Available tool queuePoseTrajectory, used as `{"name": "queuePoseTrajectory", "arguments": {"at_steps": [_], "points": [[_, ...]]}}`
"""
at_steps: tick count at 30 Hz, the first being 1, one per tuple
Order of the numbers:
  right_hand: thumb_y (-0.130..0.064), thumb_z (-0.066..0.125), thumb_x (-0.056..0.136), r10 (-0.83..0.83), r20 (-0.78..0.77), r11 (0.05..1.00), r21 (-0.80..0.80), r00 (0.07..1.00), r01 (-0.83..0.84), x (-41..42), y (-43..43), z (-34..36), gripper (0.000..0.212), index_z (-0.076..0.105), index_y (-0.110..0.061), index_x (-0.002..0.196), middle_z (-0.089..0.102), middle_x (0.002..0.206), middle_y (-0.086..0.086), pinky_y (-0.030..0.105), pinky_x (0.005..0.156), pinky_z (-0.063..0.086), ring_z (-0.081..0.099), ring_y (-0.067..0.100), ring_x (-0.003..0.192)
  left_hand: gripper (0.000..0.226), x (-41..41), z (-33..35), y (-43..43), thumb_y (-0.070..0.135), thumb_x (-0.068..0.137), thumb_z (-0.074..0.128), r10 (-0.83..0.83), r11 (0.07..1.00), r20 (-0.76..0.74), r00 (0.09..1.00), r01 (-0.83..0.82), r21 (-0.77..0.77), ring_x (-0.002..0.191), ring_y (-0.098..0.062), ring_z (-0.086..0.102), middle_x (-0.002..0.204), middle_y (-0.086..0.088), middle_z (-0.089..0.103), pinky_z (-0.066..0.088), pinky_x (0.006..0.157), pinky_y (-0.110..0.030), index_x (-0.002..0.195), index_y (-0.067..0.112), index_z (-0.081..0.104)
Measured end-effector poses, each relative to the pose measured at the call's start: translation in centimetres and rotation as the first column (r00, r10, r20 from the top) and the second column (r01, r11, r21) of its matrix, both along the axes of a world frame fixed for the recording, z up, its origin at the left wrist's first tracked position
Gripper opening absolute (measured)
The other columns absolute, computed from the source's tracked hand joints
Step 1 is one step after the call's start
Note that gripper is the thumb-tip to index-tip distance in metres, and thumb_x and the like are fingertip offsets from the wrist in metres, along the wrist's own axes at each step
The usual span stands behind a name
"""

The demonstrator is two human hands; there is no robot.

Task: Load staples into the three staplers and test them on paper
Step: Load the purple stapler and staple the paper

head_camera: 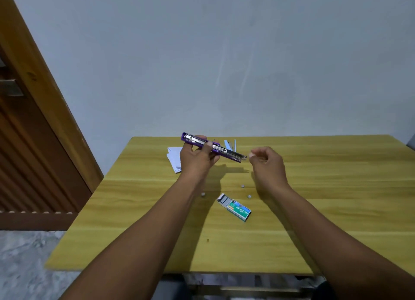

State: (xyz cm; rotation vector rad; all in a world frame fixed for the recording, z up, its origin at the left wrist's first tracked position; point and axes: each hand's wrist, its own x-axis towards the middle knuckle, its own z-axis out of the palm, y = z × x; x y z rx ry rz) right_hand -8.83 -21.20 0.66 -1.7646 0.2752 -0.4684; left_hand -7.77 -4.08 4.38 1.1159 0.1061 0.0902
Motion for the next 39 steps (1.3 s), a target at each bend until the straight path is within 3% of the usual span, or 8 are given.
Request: {"name": "queuePoseTrajectory", "arguments": {"at_steps": [3,6,8,14,20,28,32,39], "points": [[-0.008,0.064,0.086,0.225,0.047,0.935,-0.292,0.973,-0.202,-1.9,0.4,1.2,0.017,0.066,-0.023,0.079,0.065,0.077,-0.010,0.021,0.065,0.044,0.055,0.004,0.067,0.014,0.5,-0.2,1.5,0.005,0.099,0.059,0.052,0.996,0.016,0.999,-0.053,0.068,0.089,-0.029,0.070,0.100,-0.018,0.071,0.062,0.079,-0.034,0.097,0.019,0.055],[-0.011,0.063,0.084,0.504,-0.303,0.611,-0.537,0.809,-0.582,-4.2,1.6,1.7,0.018,0.074,-0.023,0.078,0.065,0.076,-0.014,0.020,0.067,0.045,0.057,-0.002,0.068,0.014,0.7,-0.8,2.8,0.006,0.099,0.058,0.104,0.989,0.009,0.994,-0.105,0.101,0.089,-0.029,0.069,0.101,-0.016,0.072,0.060,0.063,-0.025,0.098,0.019,0.053],[-0.015,0.065,0.086,0.520,-0.380,0.450,-0.639,0.765,-0.624,-4.7,2.1,1.1,0.016,0.079,-0.020,0.088,0.060,0.078,-0.018,0.021,0.071,0.048,0.056,-0.003,0.074,0.014,0.7,-1.2,3.3,0.005,0.099,0.058,0.119,0.987,0.001,0.993,-0.118,0.108,0.090,-0.030,0.069,0.098,-0.015,0.073,0.061,0.066,-0.028,0.099,0.018,0.053],[-0.032,0.064,0.092,0.502,-0.366,0.318,-0.764,0.783,-0.561,-4.1,2.9,-0.4,0.020,0.077,-0.031,0.107,0.052,0.088,-0.015,0.030,0.074,0.049,0.056,0.009,0.087,0.013,0.3,-1.7,3.7,0.002,0.100,0.056,0.097,0.989,-0.016,0.995,-0.094,0.118,0.085,-0.029,0.069,0.098,-0.015,0.073,0.060,0.069,-0.030,0.103,0.015,0.052],[-0.014,0.057,0.094,0.493,-0.502,0.251,-0.699,0.710,-0.669,-2.7,3.3,1.1,0.028,0.077,-0.023,0.112,0.047,0.082,-0.019,0.024,0.074,0.043,0.054,0.009,0.085,0.013,0.5,-1.9,4.0,0.002,0.100,0.056,0.083,0.988,-0.024,0.996,-0.080,0.130,0.084,-0.030,0.071,0.094,-0.012,0.074,0.061,0.074,-0.033,0.104,0.014,0.053],[-0.018,0.058,0.092,0.460,-0.560,0.138,-0.722,0.690,-0.678,-1.6,3.4,1.8,0.016,0.066,-0.025,0.080,0.061,0.086,-0.009,0.036,0.070,0.050,0.061,0.017,0.082,0.013,0.5,-2.1,4.2,0.003,0.099,0.057,0.074,0.987,-0.030,0.997,-0.069,0.148,0.089,-0.030,0.072,0.096,-0.012,0.074,0.061,0.075,-0.033,0.106,0.013,0.053],[-0.035,0.067,0.091,0.498,-0.556,0.210,-0.668,0.666,-0.714,-1.7,2.7,1.6,0.016,0.074,-0.022,0.086,0.067,0.084,-0.013,0.031,0.068,0.050,0.060,0.007,0.080,0.013,0.6,-2.1,4.5,0.004,0.099,0.057,0.079,0.985,-0.035,0.996,-0.072,0.155,0.093,-0.031,0.073,0.097,-0.012,0.074,0.062,0.076,-0.032,0.108,0.013,0.054],[-0.022,0.074,0.086,0.512,-0.586,0.255,-0.595,0.628,-0.763,-1.2,2.3,1.5,0.009,0.073,-0.030,0.081,0.073,0.094,-0.011,0.030,0.072,0.054,0.064,0.005,0.086,0.012,0.5,-2.2,4.1,0.004,0.100,0.056,0.073,0.985,-0.052,0.996,-0.064,0.159,0.094,-0.031,0.073,0.095,-0.010,0.074,0.062,0.076,-0.032,0.105,0.015,0.054]]}}
